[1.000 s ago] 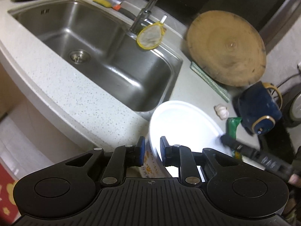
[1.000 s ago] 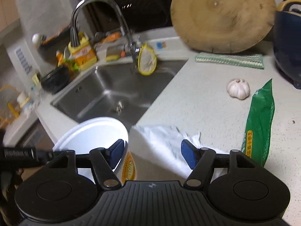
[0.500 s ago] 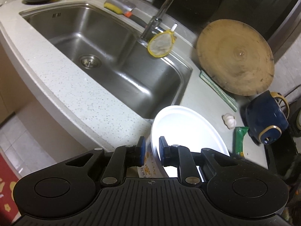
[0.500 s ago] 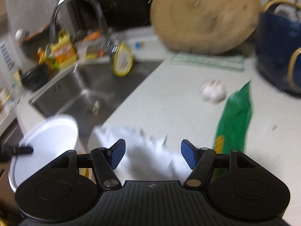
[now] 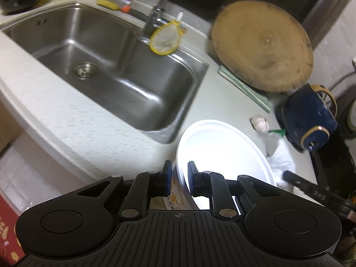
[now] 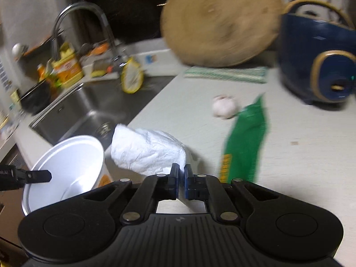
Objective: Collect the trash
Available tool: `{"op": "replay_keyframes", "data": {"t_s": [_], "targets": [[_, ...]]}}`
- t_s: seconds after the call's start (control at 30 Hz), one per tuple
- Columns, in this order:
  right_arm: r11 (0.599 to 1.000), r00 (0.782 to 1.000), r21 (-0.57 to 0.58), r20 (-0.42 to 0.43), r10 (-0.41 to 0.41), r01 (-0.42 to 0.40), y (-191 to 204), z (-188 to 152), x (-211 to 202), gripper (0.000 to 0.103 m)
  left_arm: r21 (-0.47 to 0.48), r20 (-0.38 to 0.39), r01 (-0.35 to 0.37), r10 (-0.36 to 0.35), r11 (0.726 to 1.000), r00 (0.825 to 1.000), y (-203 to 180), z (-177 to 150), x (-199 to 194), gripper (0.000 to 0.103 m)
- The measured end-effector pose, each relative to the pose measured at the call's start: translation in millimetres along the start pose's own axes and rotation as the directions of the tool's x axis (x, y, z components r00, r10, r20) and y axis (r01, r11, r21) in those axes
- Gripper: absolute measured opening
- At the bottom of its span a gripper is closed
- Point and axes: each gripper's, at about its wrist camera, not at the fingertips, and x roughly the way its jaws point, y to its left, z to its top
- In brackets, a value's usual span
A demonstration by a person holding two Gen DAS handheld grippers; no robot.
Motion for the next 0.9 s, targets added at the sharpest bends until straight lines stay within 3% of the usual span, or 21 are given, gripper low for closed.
{"op": "replay_keyframes", "data": {"t_s": [0.27,0.53,0.7,0.73,0.9], "targets": [[0.998,0.996,-0.052,-0.08,-0.044,0.04,-8,-35,-7,0.005,0.052,-0.01,-0.005,0.005,0.999,1.0,-18,0,12,0.018],[0.99,0.992,-0.134,-0.129,0.017,-0.034,20,-50,-3,0.008,0.054,-0.01,-0.021,0.021,0.998,1.0,-19,3,15,0.018],[0.983,0.999,-0.183,-0.047,-0.002,-0.006,27,-44,-17,0.058,0.059,-0.01,-0.034,0.035,0.998,0.999,-17,4,17,0.018],[0.981,1.0,-0.196,-0.027,-0.016,0.01,27,-43,-20,0.063,0.06,-0.011,-0.035,0.035,0.998,0.999,-16,4,17,0.018],[0.968,0.997,-0.236,0.011,-0.079,0.079,25,-42,-22,0.065,0.071,-0.022,-0.025,0.026,0.997,0.999,-16,3,23,0.018]]}}
